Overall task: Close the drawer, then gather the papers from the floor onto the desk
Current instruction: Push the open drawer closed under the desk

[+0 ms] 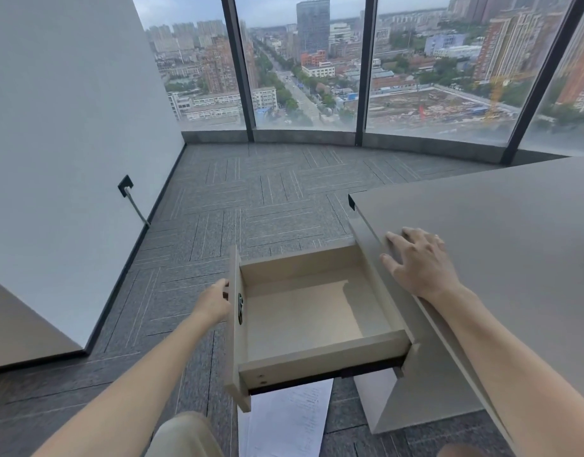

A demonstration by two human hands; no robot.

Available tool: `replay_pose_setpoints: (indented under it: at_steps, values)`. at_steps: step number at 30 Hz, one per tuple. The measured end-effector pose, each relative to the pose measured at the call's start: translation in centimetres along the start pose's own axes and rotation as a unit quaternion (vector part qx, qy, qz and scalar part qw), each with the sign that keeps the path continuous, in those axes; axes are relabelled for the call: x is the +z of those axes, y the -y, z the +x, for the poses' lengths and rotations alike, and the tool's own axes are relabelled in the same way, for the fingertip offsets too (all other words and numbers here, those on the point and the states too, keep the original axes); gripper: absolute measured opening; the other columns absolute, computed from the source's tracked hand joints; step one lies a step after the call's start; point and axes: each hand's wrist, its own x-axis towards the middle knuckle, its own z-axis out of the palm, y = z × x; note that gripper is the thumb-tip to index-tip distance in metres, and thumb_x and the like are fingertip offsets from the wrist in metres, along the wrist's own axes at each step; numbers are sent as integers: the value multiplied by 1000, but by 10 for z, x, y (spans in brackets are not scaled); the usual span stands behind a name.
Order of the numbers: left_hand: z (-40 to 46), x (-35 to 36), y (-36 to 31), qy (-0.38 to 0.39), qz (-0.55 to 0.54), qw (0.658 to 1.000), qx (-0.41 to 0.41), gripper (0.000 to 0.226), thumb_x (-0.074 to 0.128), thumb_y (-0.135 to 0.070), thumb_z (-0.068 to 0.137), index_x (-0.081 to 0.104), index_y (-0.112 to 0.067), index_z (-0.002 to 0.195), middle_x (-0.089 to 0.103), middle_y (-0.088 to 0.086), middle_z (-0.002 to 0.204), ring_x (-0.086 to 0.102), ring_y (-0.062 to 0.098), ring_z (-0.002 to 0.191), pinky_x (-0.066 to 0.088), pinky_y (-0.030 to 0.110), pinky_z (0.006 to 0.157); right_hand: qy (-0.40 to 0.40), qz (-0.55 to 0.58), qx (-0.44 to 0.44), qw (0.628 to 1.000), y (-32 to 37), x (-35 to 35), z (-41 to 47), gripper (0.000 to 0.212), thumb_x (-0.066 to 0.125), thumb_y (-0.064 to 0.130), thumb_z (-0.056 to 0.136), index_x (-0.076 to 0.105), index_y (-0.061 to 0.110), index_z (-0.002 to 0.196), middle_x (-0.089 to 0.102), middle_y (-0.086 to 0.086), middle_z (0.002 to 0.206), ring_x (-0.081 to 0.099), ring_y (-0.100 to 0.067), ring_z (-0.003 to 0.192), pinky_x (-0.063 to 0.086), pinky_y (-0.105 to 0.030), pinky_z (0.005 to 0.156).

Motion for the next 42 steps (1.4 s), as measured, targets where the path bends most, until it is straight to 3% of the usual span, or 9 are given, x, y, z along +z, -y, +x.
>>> replay_pose_setpoints:
  at_steps: [8,11,14,17,23,30,34,38,42]
  values:
    - [-6,15,-15,-8,-90,996,-20,47,54,1,79,62,-22,118,72,7,105,71,30,83,57,39,65,6,7,5,1000,1,-2,-2,54,52,46,94,48,26,144,42,-13,153,32,-32,145,17,-50,122]
    - [-6,24,-24,-12,-121,992,-38,45,53,0,76,65,-24,112,75,8,91,73,33,80,60,46,71,8,7,6,1000,2,-2,-2,55,51,46,94,48,26,144,43,-12,153,32,-32,145,16,-50,122]
    - [-10,35,-40,-6,-172,984,-43,46,52,2,81,65,-26,115,77,14,90,74,32,85,59,41,77,8,9,5,1000,2,-1,-1,54,50,47,93,48,27,144,44,-10,151,30,-31,146,16,-50,122]
    - [-5,50,-50,-1,-222,973,-59,47,52,1,83,65,-17,125,76,18,100,74,31,89,60,36,79,4,12,3,1000,2,-1,-1,53,50,46,94,48,26,143,44,-10,151,30,-31,146,15,-51,122]
    - [1,77,-81,27,-315,946,-77,39,47,8,84,68,-4,114,73,23,100,74,36,85,62,43,76,1,15,2,1000,1,0,-1,53,50,46,94,48,27,143,43,-10,151,29,-31,146,14,-50,122]
    - [4,105,-118,43,-348,932,-87,19,50,9,88,67,4,96,72,22,94,70,27,71,60,25,54,0,21,2,1000,3,-1,-2,53,50,46,94,47,26,143,42,-10,152,27,-31,148,13,-50,123]
    - [8,121,-136,57,-367,924,-85,14,54,5,89,67,4,96,71,23,97,70,31,81,61,26,60,4,22,3,1000,3,-2,-2,54,48,46,95,46,26,144,40,-10,154,26,-32,148,12,-50,123]
    - [14,139,-150,80,-377,920,-77,10,57,1,90,66,-1,86,71,24,99,73,36,88,61,40,79,6,25,2,1000,3,-2,-2,53,48,46,94,47,26,144,39,-12,154,26,-32,148,12,-51,123]
    - [16,154,-163,94,-393,911,-79,5,60,-2,90,65,-2,88,70,23,98,72,30,82,61,37,78,8,27,3,1000,3,-4,-2,55,47,47,95,45,26,145,38,-12,156,25,-32,149,11,-51,124]
